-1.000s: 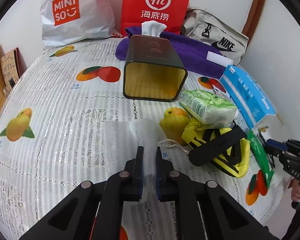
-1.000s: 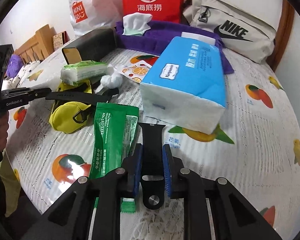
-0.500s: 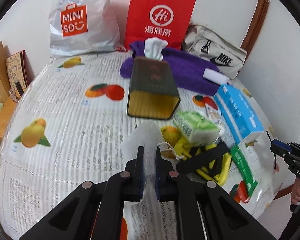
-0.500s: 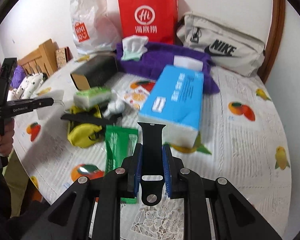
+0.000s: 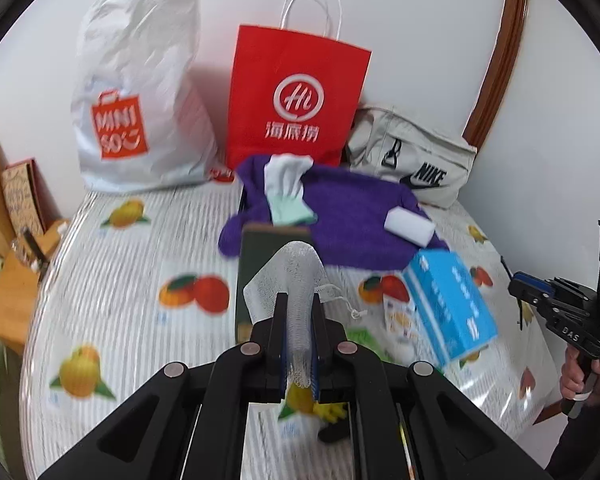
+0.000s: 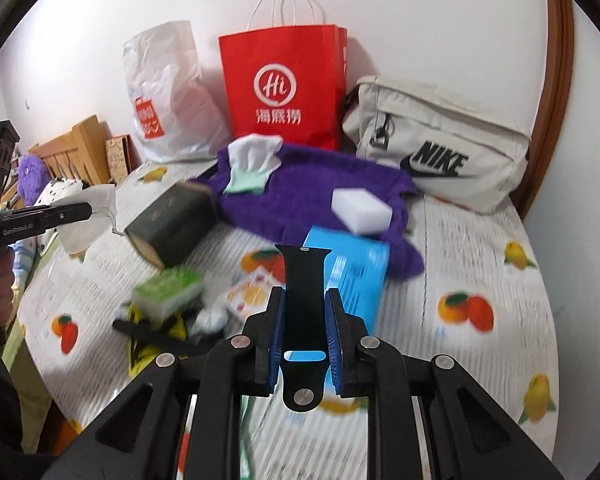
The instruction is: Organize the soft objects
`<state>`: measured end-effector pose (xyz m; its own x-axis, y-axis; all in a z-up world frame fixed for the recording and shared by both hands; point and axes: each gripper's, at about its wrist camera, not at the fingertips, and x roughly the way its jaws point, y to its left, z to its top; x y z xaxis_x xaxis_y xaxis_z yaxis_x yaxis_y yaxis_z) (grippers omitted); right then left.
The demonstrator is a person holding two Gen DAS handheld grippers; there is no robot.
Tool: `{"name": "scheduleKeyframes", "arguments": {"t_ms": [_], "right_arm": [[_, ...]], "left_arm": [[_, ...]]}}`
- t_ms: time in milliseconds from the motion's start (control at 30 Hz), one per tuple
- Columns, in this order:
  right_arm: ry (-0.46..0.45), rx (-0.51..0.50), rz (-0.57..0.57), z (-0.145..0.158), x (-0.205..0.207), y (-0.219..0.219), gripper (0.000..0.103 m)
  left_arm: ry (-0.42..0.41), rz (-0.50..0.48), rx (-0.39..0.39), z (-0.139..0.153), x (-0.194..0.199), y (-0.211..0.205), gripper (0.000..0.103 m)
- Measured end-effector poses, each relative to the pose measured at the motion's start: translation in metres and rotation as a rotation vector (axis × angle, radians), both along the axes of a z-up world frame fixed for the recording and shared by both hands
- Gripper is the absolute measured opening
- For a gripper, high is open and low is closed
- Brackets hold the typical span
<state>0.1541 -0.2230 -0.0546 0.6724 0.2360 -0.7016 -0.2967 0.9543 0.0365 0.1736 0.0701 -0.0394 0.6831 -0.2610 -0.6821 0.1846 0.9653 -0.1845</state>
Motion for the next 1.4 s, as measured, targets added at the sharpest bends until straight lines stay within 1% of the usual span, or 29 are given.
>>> {"name": "scheduleKeyframes", "arguments": {"t_ms": [133, 300, 500, 633, 833, 1033, 1200, 1333, 1400], "right_arm": [[-0.020, 0.000, -0.004, 0.008, 0.035, -0.001, 0.020], [-0.025, 0.002, -0.010, 0.011, 0.076, -0.002, 0.020], [-0.016, -0.005, -0.026, 0.006, 0.128, -0.004, 0.020], [0.002, -0.019, -0.038, -0.002, 0.160, -0.005, 0.020], [0.038, -0.023, -0.056, -0.018, 0.201, -0.010, 0.020], [0.086, -0.025, -0.075, -0.039, 0.237, -0.013, 0.020], [0.142, -0.023, -0.077, -0.058, 0.255, -0.013, 0.020], [0.201, -0.027, -0.077, -0.077, 0.266, -0.010, 0.020], [0.228, -0.035, -0.073, -0.085, 0.270, -0.009, 0.020]], "left_arm": [[-0.013, -0.014, 0.004, 0.010, 0.028, -0.008, 0.008], [-0.003, -0.024, -0.001, 0.012, 0.063, -0.018, 0.008], [0.008, -0.039, -0.010, 0.013, 0.105, -0.026, 0.008], [0.023, -0.041, -0.011, 0.009, 0.135, -0.030, 0.008], [0.059, -0.053, -0.022, -0.005, 0.174, -0.041, 0.008], [0.082, -0.048, -0.016, -0.020, 0.200, -0.047, 0.008], [0.106, -0.068, -0.007, -0.034, 0.218, -0.054, 0.008], [0.156, -0.068, 0.006, -0.052, 0.229, -0.056, 0.008], [0.177, -0.049, 0.001, -0.058, 0.234, -0.054, 0.008]]}}
